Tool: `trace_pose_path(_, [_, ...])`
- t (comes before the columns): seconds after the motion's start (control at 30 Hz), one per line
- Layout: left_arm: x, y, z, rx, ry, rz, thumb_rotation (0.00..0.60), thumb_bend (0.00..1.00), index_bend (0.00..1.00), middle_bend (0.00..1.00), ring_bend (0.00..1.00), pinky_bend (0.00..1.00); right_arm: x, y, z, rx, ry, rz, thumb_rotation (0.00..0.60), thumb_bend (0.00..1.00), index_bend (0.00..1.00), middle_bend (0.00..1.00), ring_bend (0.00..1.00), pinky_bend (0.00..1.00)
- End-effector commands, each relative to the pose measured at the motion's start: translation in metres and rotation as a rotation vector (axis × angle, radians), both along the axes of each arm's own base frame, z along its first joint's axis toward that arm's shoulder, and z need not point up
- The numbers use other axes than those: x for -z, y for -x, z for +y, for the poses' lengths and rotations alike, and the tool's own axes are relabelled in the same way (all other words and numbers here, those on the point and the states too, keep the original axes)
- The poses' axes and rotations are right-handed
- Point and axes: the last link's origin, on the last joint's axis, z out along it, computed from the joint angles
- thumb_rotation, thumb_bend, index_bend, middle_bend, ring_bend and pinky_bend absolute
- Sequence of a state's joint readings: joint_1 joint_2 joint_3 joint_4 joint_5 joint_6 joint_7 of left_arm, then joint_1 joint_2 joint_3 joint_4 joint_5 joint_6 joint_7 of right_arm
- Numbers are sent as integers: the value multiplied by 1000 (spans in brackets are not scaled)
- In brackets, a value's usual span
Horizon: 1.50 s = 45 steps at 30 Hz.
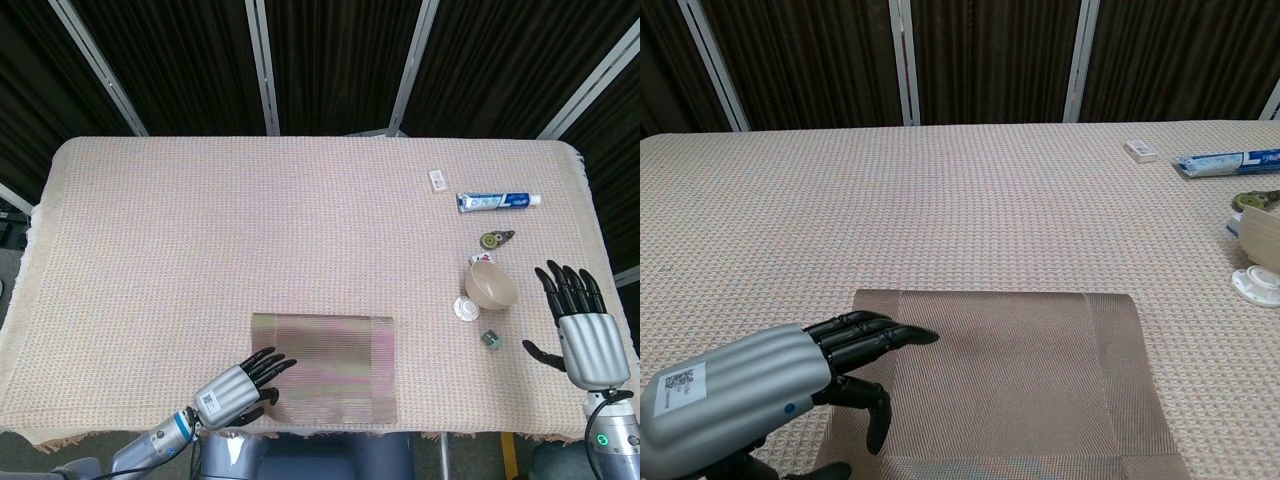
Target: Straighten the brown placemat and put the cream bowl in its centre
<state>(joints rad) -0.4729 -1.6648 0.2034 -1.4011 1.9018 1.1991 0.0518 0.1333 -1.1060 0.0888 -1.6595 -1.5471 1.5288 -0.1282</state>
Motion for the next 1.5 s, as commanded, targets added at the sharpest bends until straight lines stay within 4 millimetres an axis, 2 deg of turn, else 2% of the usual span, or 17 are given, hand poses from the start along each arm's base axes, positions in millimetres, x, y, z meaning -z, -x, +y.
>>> trace_pose_path(0.03, [-1,-4,2,-5,1,-8,600,387,489,0,0,0,0,0,0,0,0,1,600,0,0,0,0,0])
trace_pose_path(0.33, [2,-8,5,-36,9,-5,600,449,606,0,0,0,0,0,0,0,0,0,600,0,0,0,0,0])
trace_pose_path(0.7, [4,-7,10,-76,11,-2,600,488,615,0,0,0,1,0,0,1,-3,3,600,0,0,0,0,0])
trace_pose_path(0.9, [1,-17,20,-111,9,-55,600,489,626,0,0,0,1,0,0,2,-4,9,600,0,0,0,0,0])
trace_pose_path(1.13, [-10,-48,62,-252,18,-191,600,492,633,0,0,0,2,-1,1,2,1,15,600,0,0,0,0,0])
trace_pose_path(1.2, [-18,-60,89,-319,5,-248,600,493,635,0,0,0,1,-1,1,6,5,18,600,0,0,0,0,0])
trace_pose_path(1.33, [-30,-76,129,-463,13,-364,600,501,637,0,0,0,0,0,-1,18,8,19,600,0,0,0,0,0])
trace_pose_path(1.43, [-41,-80,159,-552,-6,-438,600,508,638,0,0,0,-1,2,-3,31,10,22,600,0,0,0,0,0])
trace_pose_path(1.47, [-42,-80,162,-560,-10,-442,600,509,638,0,0,0,-1,3,-3,33,11,22,600,0,0,0,0,0])
trace_pose_path(1.5, [-48,-78,177,-581,-47,-450,600,510,639,0,0,0,-2,4,-4,40,13,24,600,0,0,0,0,0])
